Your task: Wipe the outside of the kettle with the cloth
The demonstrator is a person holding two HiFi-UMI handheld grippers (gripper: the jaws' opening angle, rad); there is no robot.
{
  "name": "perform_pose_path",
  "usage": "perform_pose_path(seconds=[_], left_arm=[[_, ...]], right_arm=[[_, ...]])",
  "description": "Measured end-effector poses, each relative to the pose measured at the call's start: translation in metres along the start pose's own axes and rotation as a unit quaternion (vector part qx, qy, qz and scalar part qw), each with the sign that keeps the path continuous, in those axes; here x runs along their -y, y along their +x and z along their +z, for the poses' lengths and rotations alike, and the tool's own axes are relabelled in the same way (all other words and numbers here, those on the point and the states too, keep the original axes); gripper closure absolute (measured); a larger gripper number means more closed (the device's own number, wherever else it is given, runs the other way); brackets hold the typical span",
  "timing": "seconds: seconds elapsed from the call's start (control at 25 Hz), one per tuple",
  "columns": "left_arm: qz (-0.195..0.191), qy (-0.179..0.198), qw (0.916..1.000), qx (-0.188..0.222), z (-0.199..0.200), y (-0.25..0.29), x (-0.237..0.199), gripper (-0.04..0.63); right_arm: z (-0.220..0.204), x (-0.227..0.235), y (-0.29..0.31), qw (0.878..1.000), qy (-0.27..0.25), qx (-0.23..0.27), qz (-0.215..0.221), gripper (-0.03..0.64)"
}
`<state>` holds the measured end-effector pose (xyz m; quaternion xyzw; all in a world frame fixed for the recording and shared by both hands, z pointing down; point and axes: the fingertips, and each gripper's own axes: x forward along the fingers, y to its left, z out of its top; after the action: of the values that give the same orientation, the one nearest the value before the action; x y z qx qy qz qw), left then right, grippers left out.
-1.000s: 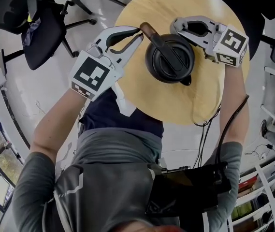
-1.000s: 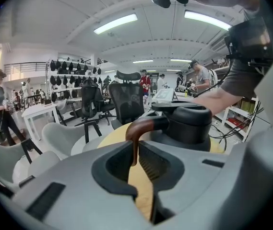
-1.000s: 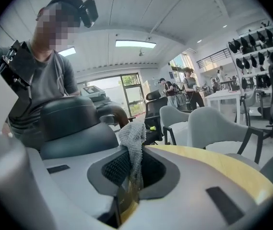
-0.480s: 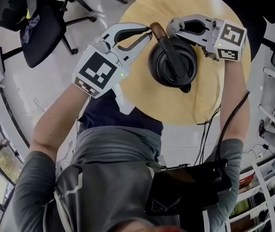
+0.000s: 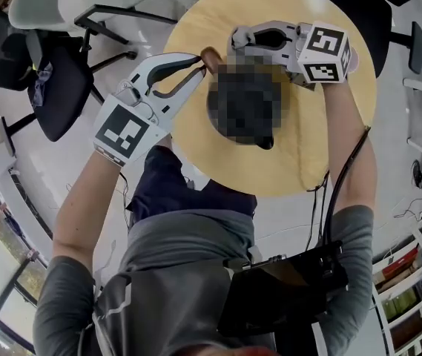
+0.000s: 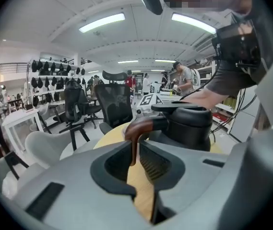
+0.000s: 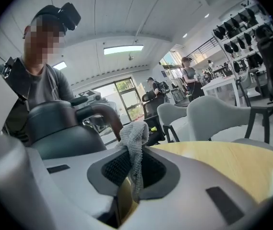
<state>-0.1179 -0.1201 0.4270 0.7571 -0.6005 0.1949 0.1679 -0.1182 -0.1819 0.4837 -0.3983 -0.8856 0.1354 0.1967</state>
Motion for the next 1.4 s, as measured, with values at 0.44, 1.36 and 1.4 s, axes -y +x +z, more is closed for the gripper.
perform_pose_path(seconds=[0.44, 1.36, 1.4], left_arm=[[-0.029, 0.037, 0.9986, -0.027, -0.003, 0.007, -0.002, 0.416], [-0.109, 0.118, 0.9868, -0.023, 0.004, 0.024, -0.005, 0.474], [-0.108, 0.119, 0.9867, -0.023, 0.004, 0.024, -0.005, 0.474]], right_arm=[[-0.018, -0.009, 0.012, 0.999, -0.002, -0.023, 0.046, 0.561], [-0.068, -0.057, -0.072, 0.992, 0.001, 0.033, -0.125, 0.563], [-0.068, -0.06, -0.074, 0.99, 0.002, 0.04, -0.133, 0.563]])
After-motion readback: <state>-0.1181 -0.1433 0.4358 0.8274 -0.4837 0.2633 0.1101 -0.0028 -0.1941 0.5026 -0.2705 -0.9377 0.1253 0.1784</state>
